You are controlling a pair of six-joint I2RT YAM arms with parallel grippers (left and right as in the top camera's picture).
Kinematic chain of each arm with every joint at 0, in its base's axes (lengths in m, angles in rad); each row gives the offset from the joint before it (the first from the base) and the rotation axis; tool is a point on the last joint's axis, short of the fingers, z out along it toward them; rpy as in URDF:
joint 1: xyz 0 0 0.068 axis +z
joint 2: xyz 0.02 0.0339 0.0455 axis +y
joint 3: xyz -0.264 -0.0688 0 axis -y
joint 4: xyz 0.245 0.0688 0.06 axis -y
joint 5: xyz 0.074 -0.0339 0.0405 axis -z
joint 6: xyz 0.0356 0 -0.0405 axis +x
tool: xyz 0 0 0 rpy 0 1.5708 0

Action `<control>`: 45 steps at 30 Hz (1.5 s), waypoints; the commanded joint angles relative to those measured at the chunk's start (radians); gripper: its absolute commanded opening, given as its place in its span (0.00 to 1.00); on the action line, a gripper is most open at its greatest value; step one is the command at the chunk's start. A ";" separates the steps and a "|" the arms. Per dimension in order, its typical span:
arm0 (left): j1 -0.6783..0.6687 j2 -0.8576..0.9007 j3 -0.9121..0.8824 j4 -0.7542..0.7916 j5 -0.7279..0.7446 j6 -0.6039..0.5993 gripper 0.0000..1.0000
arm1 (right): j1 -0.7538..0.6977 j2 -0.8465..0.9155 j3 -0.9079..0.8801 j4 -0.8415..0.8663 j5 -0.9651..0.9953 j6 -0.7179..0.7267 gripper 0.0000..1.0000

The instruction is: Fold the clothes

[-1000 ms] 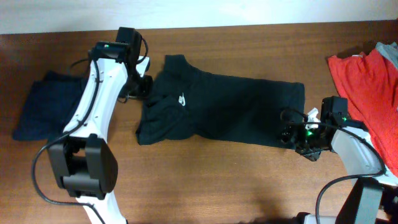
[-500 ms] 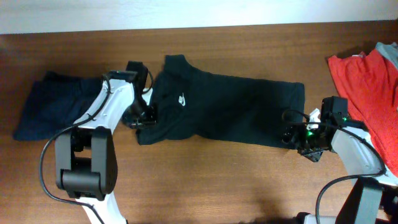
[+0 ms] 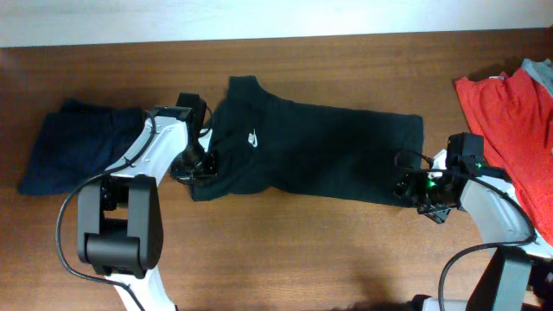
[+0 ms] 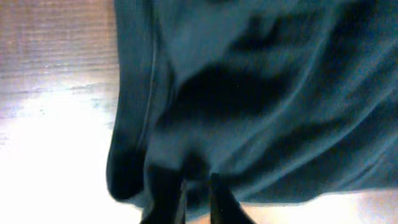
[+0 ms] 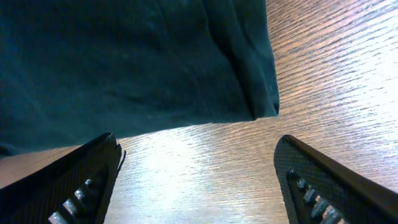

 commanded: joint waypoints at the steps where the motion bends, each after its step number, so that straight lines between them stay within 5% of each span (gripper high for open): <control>1: 0.025 -0.044 0.056 -0.050 -0.004 0.004 0.24 | -0.004 -0.013 0.014 0.003 0.019 0.012 0.80; 4: 0.056 -0.076 0.063 -0.051 -0.004 0.004 0.46 | -0.004 -0.013 0.014 0.003 0.019 0.012 0.80; 7: 0.084 -0.071 0.058 -0.040 -0.002 0.005 0.53 | -0.004 -0.013 0.014 0.003 0.019 0.012 0.80; 13: 0.089 -0.021 0.035 0.027 0.117 0.070 0.54 | -0.004 -0.013 0.014 0.003 0.019 0.012 0.80; 23: 0.082 0.059 0.035 0.045 0.117 0.073 0.53 | -0.004 -0.013 0.014 0.016 0.051 0.012 0.80; 33: 0.085 0.061 0.035 0.066 0.109 0.096 0.01 | -0.004 -0.013 0.014 0.023 0.078 0.012 0.81; 39: 0.143 0.061 0.043 0.052 0.090 0.095 0.01 | -0.004 -0.012 0.014 0.009 0.148 0.013 0.83; 45: 0.193 0.061 0.052 0.037 0.131 0.095 0.01 | -0.004 0.023 0.014 0.010 0.150 0.021 0.61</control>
